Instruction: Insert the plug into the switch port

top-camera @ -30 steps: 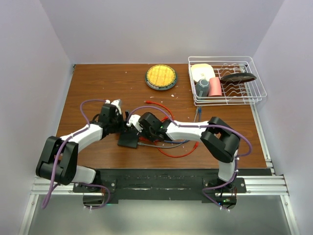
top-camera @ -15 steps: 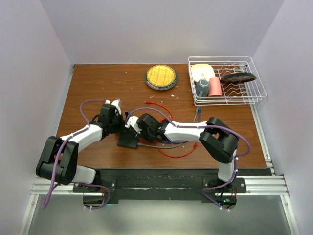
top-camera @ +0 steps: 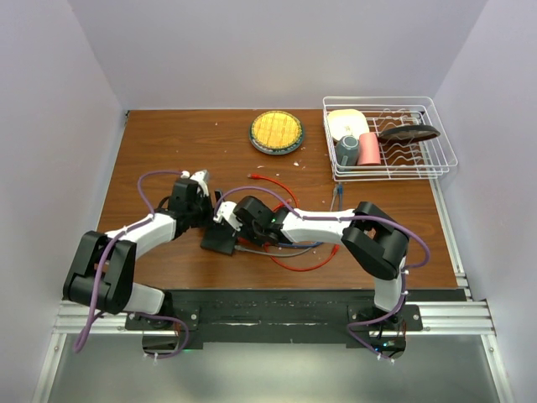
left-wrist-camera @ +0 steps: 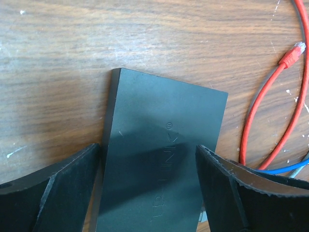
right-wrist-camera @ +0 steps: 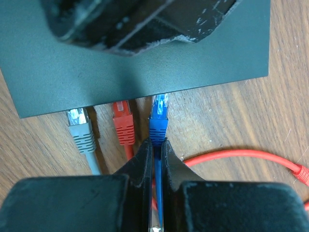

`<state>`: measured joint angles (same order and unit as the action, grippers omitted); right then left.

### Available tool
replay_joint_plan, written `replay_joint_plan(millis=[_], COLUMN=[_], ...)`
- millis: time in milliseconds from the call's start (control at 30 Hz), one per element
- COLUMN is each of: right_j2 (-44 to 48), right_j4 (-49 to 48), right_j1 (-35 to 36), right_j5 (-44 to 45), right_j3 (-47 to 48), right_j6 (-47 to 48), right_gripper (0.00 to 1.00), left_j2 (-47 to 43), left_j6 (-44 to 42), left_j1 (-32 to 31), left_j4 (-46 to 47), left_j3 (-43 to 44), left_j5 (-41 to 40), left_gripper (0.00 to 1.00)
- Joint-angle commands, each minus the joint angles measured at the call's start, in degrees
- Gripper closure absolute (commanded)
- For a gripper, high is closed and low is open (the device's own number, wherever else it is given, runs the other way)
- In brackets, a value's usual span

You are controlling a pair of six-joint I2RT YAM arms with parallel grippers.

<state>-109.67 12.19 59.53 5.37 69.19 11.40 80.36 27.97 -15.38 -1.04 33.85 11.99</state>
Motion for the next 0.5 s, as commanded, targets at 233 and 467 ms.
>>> replay_joint_plan(millis=[233, 467], right_j2=[1.5, 2.1], right_j4=[-4.5, -4.4], right_j1=[1.2, 1.2], right_j5=[-3.7, -3.5], right_j3=[0.3, 0.4], right_j6=[4.0, 6.4], right_gripper=[1.00, 1.00], left_j2=[1.6, 1.7], left_j6=[-1.2, -2.0], left_j1=[-0.2, -0.2], left_j4=[4.0, 3.4], left_j3=[0.4, 1.1], left_j5=[6.5, 5.2], left_gripper=[0.18, 0.14])
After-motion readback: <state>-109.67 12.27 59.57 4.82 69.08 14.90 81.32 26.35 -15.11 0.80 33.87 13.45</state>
